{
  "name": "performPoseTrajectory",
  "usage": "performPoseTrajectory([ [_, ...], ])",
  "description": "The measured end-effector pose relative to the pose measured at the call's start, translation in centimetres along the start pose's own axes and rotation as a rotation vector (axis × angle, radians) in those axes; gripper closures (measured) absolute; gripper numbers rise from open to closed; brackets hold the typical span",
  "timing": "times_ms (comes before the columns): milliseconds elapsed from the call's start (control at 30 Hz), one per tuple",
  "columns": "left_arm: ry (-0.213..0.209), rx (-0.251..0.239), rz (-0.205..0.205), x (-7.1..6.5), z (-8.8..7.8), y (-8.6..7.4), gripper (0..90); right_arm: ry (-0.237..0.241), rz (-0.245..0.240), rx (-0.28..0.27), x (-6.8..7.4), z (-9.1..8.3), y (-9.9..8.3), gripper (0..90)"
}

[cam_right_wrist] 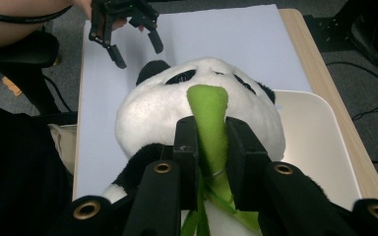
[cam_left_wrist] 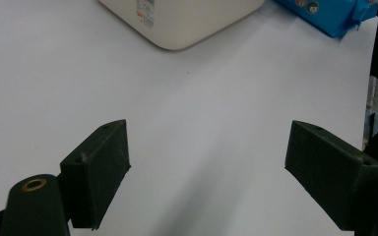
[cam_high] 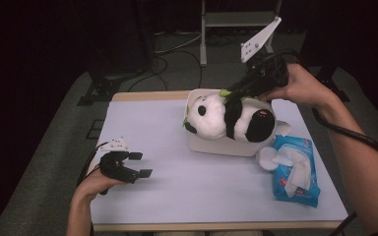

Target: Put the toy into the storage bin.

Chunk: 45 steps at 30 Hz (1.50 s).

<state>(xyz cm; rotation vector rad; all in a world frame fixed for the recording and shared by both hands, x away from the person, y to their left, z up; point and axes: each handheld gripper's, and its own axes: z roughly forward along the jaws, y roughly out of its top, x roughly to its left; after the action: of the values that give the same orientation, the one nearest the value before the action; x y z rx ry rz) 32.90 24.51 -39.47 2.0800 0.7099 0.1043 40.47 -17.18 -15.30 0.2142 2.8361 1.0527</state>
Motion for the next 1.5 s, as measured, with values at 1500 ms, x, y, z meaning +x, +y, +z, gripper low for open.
performPoseTrajectory([
  [1500,0.01,-0.006,-0.05,1.0,-0.5,-1.0,16.0,0.05,0.165,0.072,-11.2,8.6,-4.9,75.4],
])
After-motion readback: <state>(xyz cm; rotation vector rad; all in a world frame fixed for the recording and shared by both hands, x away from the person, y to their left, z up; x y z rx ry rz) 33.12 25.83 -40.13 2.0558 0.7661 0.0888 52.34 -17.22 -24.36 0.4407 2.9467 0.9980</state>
